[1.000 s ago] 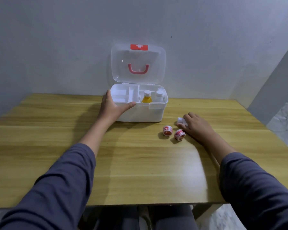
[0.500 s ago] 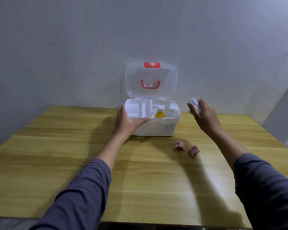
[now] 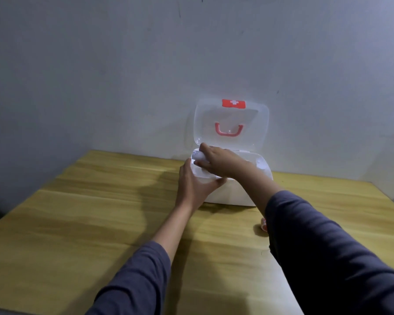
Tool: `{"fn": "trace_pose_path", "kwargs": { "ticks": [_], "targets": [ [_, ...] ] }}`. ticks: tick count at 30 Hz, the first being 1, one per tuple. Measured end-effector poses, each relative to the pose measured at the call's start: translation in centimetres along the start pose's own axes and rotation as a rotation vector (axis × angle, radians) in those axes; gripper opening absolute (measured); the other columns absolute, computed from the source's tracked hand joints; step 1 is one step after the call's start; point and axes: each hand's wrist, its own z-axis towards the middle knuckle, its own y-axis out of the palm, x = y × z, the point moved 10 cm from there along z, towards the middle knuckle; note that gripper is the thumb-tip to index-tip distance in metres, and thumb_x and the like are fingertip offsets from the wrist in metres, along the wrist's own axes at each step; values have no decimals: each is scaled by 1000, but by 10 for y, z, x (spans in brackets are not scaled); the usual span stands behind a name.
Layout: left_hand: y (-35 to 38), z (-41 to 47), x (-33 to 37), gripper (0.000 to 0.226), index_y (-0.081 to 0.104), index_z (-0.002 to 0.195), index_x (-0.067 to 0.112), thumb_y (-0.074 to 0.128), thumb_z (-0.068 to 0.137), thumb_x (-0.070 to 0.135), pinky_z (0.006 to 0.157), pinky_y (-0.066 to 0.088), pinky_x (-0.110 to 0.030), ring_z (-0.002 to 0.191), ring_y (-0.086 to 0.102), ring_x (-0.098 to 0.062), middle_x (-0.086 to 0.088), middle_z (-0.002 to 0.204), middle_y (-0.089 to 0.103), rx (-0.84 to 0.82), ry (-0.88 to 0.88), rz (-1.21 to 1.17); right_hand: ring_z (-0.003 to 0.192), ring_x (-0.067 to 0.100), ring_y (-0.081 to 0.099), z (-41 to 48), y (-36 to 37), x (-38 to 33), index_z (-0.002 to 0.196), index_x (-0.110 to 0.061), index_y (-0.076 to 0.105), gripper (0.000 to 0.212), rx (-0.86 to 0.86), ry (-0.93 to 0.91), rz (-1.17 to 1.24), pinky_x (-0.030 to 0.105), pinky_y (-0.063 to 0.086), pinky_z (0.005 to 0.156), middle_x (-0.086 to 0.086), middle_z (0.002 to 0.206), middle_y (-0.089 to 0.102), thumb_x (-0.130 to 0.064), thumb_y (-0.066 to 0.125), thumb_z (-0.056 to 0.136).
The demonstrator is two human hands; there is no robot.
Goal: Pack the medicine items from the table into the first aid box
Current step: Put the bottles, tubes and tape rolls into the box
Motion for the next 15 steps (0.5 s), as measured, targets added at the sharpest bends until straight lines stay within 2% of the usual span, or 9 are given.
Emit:
{"fn": "trace_pose_path", "kwargs": {
  "ticks": [2, 4, 6, 7, 9, 11, 13, 15],
  "targets": [
    [0, 0, 0, 96, 49, 128, 23, 84, 46, 59, 92, 52, -30, 115, 56, -9, 6, 124, 58, -1, -4, -6, 100, 33, 54, 1, 11, -1, 102, -10, 39, 26, -66, 27, 88, 37, 34, 73, 17, 114, 58, -35, 43, 94],
    [0, -2, 1, 101, 43, 135, 20, 87, 50, 52, 87, 47, -23, 115, 52, -10, 3, 129, 51, -19, -4, -29, 95, 29, 48, 2, 14, 3, 101, -9, 39, 20, -88, 83, 231, 35, 31, 75, 21, 117, 55, -28, 42, 96],
    [0, -1, -2, 102, 39, 139, 18, 89, 55, 45, 84, 41, -21, 113, 48, -9, 3, 131, 46, -27, -15, -49, 93, 28, 46, 4, 7, 13, 109, -3, 44, 26, -33, 156, 322, 33, 31, 74, 21, 117, 54, -25, 43, 95],
    [0, -2, -1, 103, 38, 141, 18, 90, 56, 43, 84, 40, -21, 113, 46, -8, 3, 132, 44, -26, -11, -59, 90, 27, 46, 5, 1, 19, 108, -1, 46, 27, 12, 189, 353, 32, 32, 72, 20, 112, 55, -24, 45, 94],
    [0, -2, 1, 103, 37, 142, 19, 90, 56, 41, 85, 41, -21, 116, 46, -10, 2, 134, 43, -27, 0, -78, 83, 24, 45, 6, -9, 35, 95, -4, 48, 22, 94, 282, 431, 28, 33, 61, 15, 91, 53, -26, 49, 93],
    [0, -3, 1, 106, 36, 143, 19, 91, 55, 41, 88, 41, -22, 120, 45, -12, 2, 136, 42, -27, -3, -86, 79, 27, 48, 4, -16, 49, 87, -3, 50, 24, 163, 380, 503, 29, 36, 61, 14, 83, 52, -26, 52, 90],
    [-1, -4, 2, 108, 36, 144, 19, 91, 54, 42, 91, 41, -23, 121, 44, -11, 3, 137, 42, -26, 1, -94, 84, 31, 55, 3, -20, 56, 95, 4, 57, 27, 196, 413, 445, 33, 43, 68, 22, 95, 60, -23, 53, 89],
    [-1, -5, 3, 110, 36, 143, 19, 91, 52, 45, 95, 44, -25, 122, 44, -11, 3, 137, 43, -16, 10, -103, 99, 31, 56, 2, -19, 58, 115, 3, 51, 35, 191, 420, 373, 31, 42, 76, 19, 116, 59, -19, 56, 88]
  ]
}}
